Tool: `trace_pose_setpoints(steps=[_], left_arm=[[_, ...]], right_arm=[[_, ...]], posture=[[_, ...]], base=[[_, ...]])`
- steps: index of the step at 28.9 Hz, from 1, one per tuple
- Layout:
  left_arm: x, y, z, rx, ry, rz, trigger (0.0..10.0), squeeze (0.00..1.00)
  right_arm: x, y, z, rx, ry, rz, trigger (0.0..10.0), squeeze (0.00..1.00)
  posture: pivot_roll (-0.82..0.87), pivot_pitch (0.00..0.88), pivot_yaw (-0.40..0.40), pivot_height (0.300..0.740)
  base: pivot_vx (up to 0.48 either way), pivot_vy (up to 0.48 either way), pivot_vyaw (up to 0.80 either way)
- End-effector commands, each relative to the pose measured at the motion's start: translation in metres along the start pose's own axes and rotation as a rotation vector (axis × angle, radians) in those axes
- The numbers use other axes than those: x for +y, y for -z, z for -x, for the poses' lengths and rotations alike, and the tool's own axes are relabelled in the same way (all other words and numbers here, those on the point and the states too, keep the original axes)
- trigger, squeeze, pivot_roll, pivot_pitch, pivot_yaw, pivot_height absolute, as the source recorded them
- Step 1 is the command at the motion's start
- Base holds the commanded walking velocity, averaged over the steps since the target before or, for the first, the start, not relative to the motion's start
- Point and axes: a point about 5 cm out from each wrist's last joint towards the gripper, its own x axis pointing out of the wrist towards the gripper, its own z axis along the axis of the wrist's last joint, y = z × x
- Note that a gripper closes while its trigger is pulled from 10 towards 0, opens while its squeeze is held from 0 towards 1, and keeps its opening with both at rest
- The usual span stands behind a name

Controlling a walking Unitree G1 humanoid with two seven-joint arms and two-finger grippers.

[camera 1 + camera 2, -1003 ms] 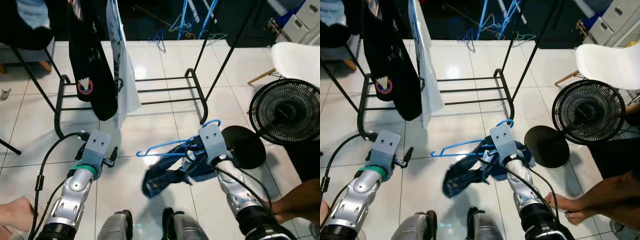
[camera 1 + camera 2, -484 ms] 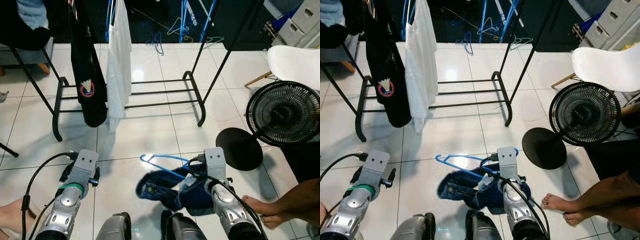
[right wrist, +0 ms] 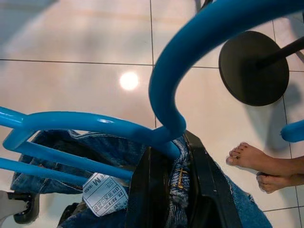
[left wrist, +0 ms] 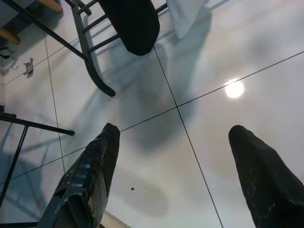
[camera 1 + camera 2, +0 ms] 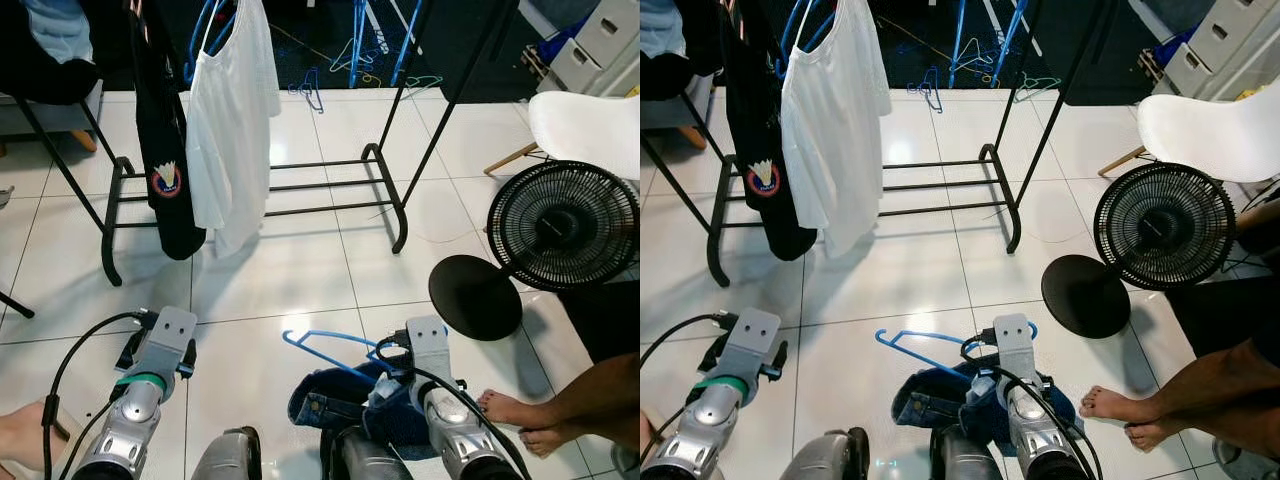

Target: Hang hanger

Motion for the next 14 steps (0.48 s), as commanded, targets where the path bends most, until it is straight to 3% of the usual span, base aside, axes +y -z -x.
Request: trace_pose_setpoints(steps=[1, 7, 14], left_arm=[[-0.009, 0.005, 0.003, 0.01, 0.061, 0.025, 10.0, 0.0], [-0.019, 0.004, 0.003, 0.017, 0.173, 0.07, 10.0, 0.0], [-0.023, 0.009, 0.004, 0.016, 0.185, 0.048, 10.0, 0.0]], right_arm=[[0.0, 0.0, 0.0, -0.013, 0.012, 0.007, 0.0, 0.0], [0.0, -0.003, 0.0, -0.045, 0.028, 0.012, 0.0, 0.0], [0.002, -0.002, 0.0, -0.05, 0.03, 0.012, 0.0, 0.0]], posture=[[0.03, 0.08, -0.025, 0.733], [0.03, 0.082, -0.02, 0.733], [0.03, 0.085, -0.017, 0.733]], base=[[0.0, 0.0, 0.0], [0.0, 0.0, 0.0], [0.0, 0.0, 0.0]])
